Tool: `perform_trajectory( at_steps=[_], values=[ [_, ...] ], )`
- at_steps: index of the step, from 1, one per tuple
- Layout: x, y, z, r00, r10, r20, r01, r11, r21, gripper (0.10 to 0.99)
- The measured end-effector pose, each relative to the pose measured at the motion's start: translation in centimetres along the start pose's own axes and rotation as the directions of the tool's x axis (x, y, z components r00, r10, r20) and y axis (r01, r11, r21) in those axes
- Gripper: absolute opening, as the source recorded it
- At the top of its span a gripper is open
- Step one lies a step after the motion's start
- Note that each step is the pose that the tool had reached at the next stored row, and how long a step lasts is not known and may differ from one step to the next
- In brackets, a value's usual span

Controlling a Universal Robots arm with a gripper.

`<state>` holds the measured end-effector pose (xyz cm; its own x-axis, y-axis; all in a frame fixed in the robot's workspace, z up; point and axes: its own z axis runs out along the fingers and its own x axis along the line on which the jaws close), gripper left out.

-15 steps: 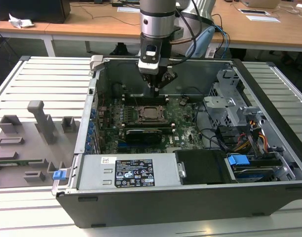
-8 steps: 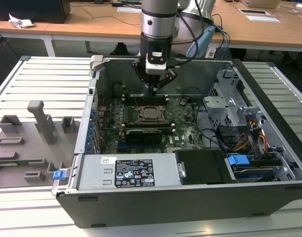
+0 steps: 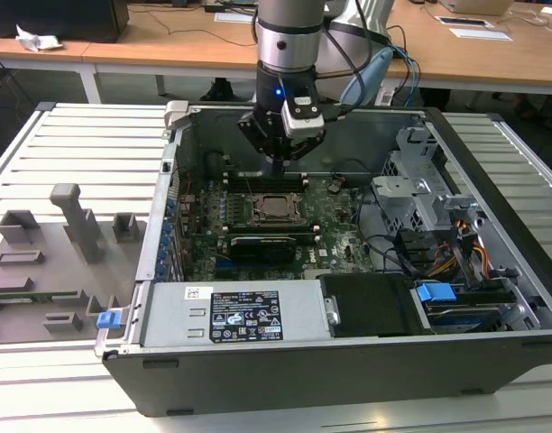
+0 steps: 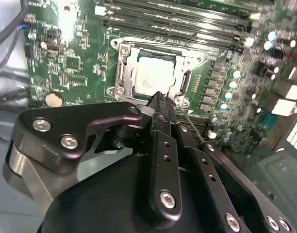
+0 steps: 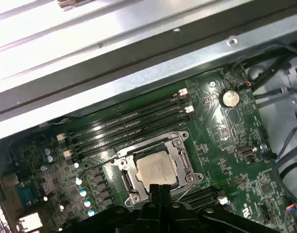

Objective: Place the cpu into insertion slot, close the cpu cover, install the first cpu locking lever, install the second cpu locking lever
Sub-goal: 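Install the first cpu locking lever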

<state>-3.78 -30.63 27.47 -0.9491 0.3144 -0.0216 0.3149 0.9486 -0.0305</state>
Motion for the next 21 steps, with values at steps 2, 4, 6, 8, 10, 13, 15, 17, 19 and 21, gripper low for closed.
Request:
perform_trajectory(
  at_steps=[2,4,6,8,10,13,15,17,19,21],
  values=[
    [0.00,0.00,0.02,0.9974,-0.072,0.0018,0.072,0.9974,-0.003,0.106],
    [0.01,0.00,0.02,0.9936,-0.113,0.0026,0.113,0.9935,-0.006,0.106],
    [0.01,-0.01,0.03,0.9896,-0.144,0.0029,0.144,0.9896,-0.011,0.106],
    [0.02,0.00,0.04,0.9812,-0.193,0.0037,0.193,0.9810,-0.018,0.106],
    [0.01,0.00,0.06,0.9589,-0.284,0.0068,0.284,0.9588,-0.019,0.106],
    [0.29,-0.10,0.07,0.9365,-0.350,0.0094,0.351,0.9363,-0.020,0.106],
    [1.09,-0.36,0.06,0.9362,-0.351,0.0094,0.351,0.9360,-0.020,0.106],
    [1.91,-0.63,0.05,0.9362,-0.351,0.0094,0.352,0.9359,-0.021,0.106],
    [3.82,-1.40,0.11,0.9358,-0.352,0.0095,0.352,0.9356,-0.021,0.106],
    [4.34,-1.62,0.16,0.9356,-0.353,0.0094,0.353,0.9354,-0.021,0.106]
  ],
)
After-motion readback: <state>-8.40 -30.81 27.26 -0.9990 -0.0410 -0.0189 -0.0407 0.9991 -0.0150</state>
